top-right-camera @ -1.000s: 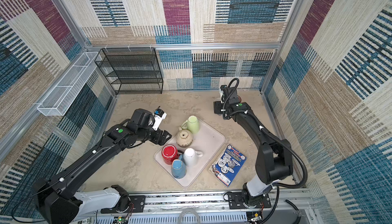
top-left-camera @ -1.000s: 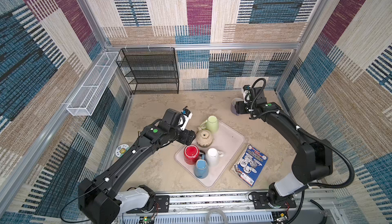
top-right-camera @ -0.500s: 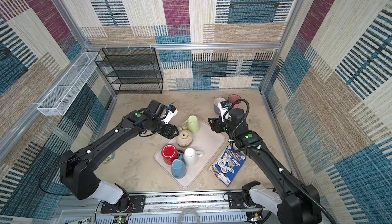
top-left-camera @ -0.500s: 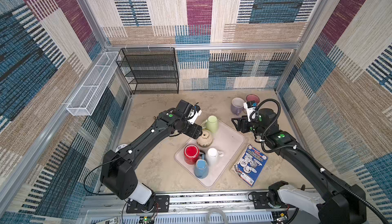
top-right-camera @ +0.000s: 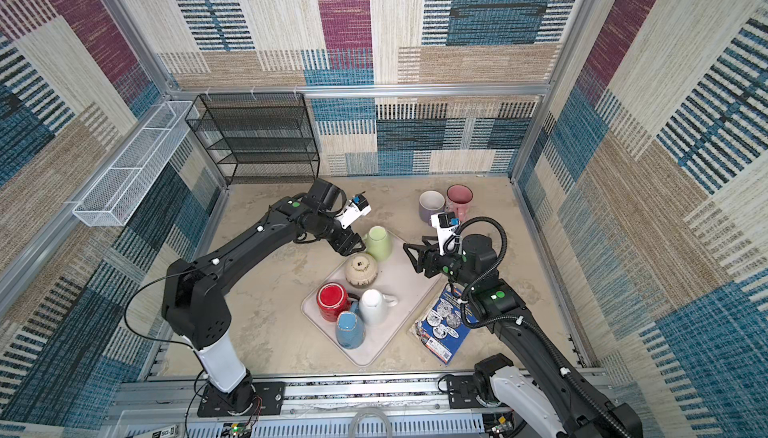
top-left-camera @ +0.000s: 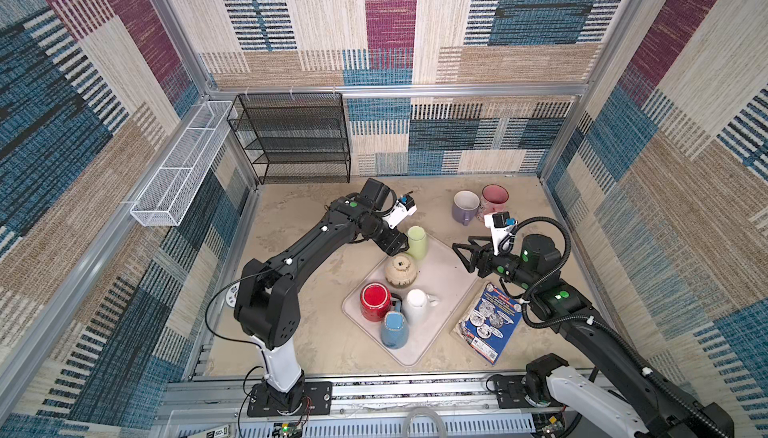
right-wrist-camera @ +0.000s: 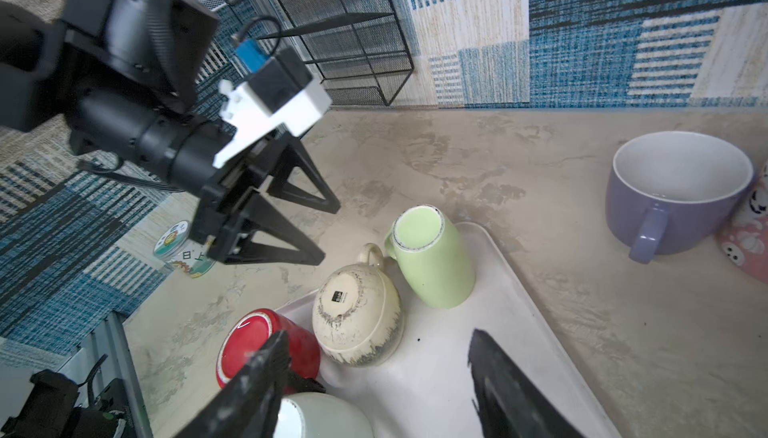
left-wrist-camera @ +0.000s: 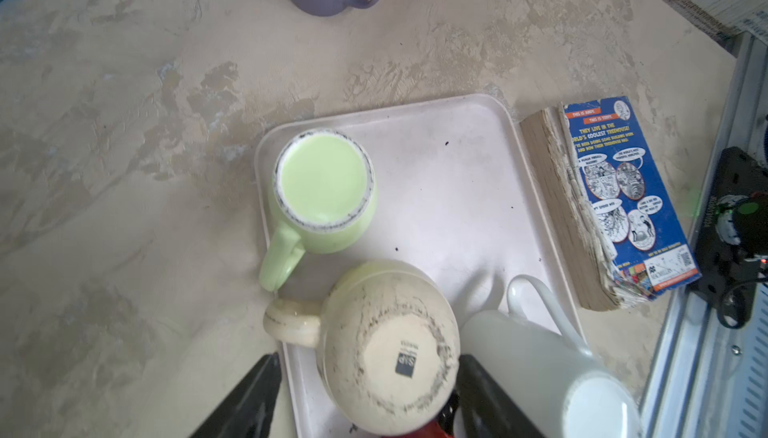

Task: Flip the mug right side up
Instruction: 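Move the left gripper over the upside-down light green mug while the right arm retracts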

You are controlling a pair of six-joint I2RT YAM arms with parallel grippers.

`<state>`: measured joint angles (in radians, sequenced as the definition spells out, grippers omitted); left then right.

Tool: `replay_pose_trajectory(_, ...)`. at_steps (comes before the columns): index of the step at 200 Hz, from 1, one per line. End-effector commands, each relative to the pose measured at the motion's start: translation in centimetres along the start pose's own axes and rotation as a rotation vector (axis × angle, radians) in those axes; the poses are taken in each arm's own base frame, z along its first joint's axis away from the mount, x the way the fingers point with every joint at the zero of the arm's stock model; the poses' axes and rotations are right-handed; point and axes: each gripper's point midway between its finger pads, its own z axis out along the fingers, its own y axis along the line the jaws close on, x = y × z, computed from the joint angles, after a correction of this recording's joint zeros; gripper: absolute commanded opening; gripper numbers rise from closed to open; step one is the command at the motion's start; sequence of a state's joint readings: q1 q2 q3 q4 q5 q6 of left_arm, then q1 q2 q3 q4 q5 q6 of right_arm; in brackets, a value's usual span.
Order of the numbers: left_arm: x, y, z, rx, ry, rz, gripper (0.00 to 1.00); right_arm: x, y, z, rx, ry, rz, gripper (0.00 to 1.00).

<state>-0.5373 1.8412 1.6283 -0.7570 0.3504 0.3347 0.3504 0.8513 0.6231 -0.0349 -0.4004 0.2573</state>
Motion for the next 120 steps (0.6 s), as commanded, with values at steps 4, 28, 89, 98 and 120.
replay_pose_trajectory(4,0.3,1.0,1.3,0.063,0.037,0.092,0.64,-1.4,1.4,-0.7,-0.055,-0.063,-0.019,0.69)
replay_pose_trajectory(28,0.7,2.6,2.6,0.100,0.049,0.088,0.58,-1.8,1.7,-1.4,-0.060,-0.090,-0.026,0.68)
replay_pose_trajectory(89,0.1,4.0,4.5,0.121,0.043,0.135,0.61,-1.8,1.3,-1.4,-0.040,-0.105,-0.030,0.68)
replay_pose_trajectory(98,-0.1,3.8,4.7,0.134,0.034,0.140,0.61,-1.7,1.2,-1.4,-0.034,-0.106,-0.031,0.68)
replay_pose_trajectory(120,-0.1,3.3,5.2,0.152,0.037,0.157,0.61,-1.6,0.4,-1.3,0.005,-0.113,-0.030,0.68)
